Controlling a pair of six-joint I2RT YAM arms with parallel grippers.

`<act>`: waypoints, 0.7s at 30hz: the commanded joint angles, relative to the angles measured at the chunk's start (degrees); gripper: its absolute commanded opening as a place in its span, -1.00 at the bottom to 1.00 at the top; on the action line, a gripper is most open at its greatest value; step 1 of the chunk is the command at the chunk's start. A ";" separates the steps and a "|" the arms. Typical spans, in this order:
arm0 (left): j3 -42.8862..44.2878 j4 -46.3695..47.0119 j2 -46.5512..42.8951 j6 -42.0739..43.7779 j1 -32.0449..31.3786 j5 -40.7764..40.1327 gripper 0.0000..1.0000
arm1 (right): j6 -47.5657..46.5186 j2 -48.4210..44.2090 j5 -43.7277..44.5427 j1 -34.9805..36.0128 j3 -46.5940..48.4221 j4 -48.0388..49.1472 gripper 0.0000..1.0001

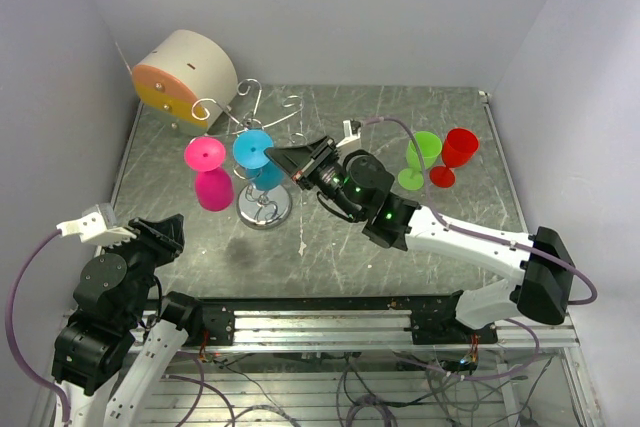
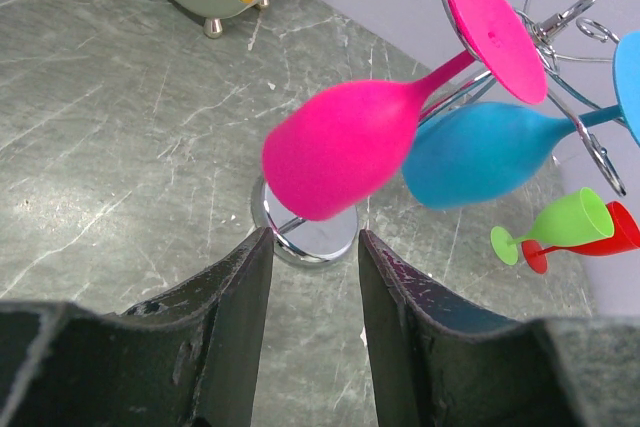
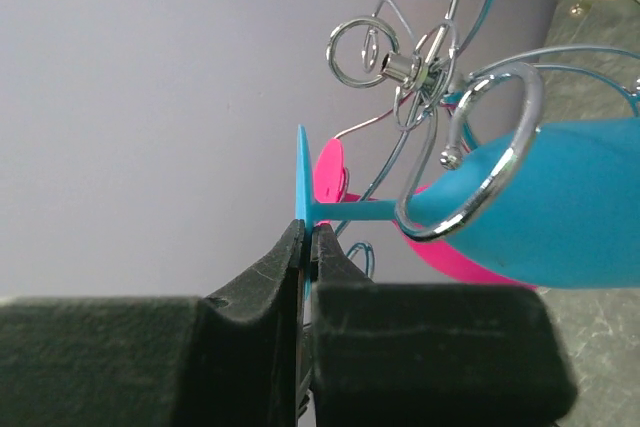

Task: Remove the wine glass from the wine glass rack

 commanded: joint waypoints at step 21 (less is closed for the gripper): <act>4.06 -1.24 5.39 -0.36 -0.49 3.21 0.05 | -4.29 -18.16 3.80 0.02 -8.39 -14.99 -1.00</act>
